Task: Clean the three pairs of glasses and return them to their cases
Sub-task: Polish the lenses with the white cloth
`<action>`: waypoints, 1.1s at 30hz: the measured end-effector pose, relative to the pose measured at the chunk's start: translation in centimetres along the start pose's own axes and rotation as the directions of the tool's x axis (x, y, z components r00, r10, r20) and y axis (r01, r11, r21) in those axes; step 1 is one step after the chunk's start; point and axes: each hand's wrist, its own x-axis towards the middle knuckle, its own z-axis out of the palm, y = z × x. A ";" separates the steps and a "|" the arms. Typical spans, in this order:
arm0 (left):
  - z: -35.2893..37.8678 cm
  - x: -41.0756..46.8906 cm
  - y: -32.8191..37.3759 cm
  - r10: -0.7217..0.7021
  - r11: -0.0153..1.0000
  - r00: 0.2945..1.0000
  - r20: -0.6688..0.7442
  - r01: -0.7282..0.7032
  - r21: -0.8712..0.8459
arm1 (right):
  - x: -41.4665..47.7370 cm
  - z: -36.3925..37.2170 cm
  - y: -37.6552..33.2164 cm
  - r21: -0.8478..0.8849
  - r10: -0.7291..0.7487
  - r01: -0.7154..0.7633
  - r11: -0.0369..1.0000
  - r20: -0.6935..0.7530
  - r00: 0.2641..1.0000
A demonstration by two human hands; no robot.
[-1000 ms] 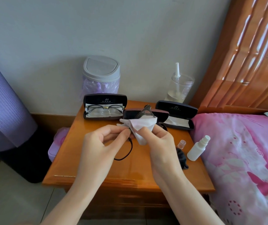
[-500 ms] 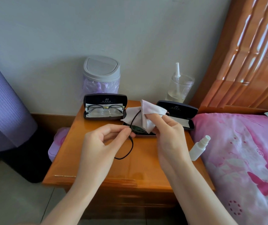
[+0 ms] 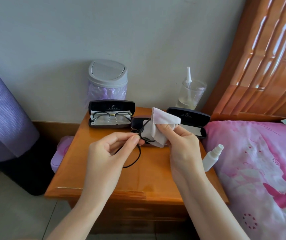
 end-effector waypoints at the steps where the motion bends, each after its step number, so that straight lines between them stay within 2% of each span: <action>1: 0.0 0.0 0.0 0.000 1.000 1.000 -0.002 0.000 -0.003 | 0.0 0.0 0.1 0.002 -0.009 0.009 1.000 -0.010 1.000; 7: -0.1 0.0 0.0 -0.003 1.000 0.999 -0.034 0.002 -0.023 | 0.0 -0.1 0.3 0.007 -0.037 0.037 0.999 -0.009 0.999; 13: -0.1 0.0 -0.2 0.015 0.999 0.998 -0.058 -0.017 -0.030 | -1.0 0.2 0.9 0.096 0.030 -0.034 0.995 0.046 0.998; 18: -0.1 0.1 -0.1 0.037 0.999 0.996 -0.080 -0.040 -0.035 | -2.3 0.8 1.1 0.052 0.018 -0.021 0.998 0.058 0.998; 27: -0.4 0.0 -0.3 0.065 0.996 0.996 -0.055 -0.062 0.057 | -2.3 0.7 0.9 -0.040 -0.001 0.010 0.999 0.216 0.976; 33: -0.6 0.3 -0.3 0.041 0.999 0.999 -0.032 -0.040 0.036 | -1.4 -0.2 0.0 -0.152 0.010 0.037 0.988 0.300 0.954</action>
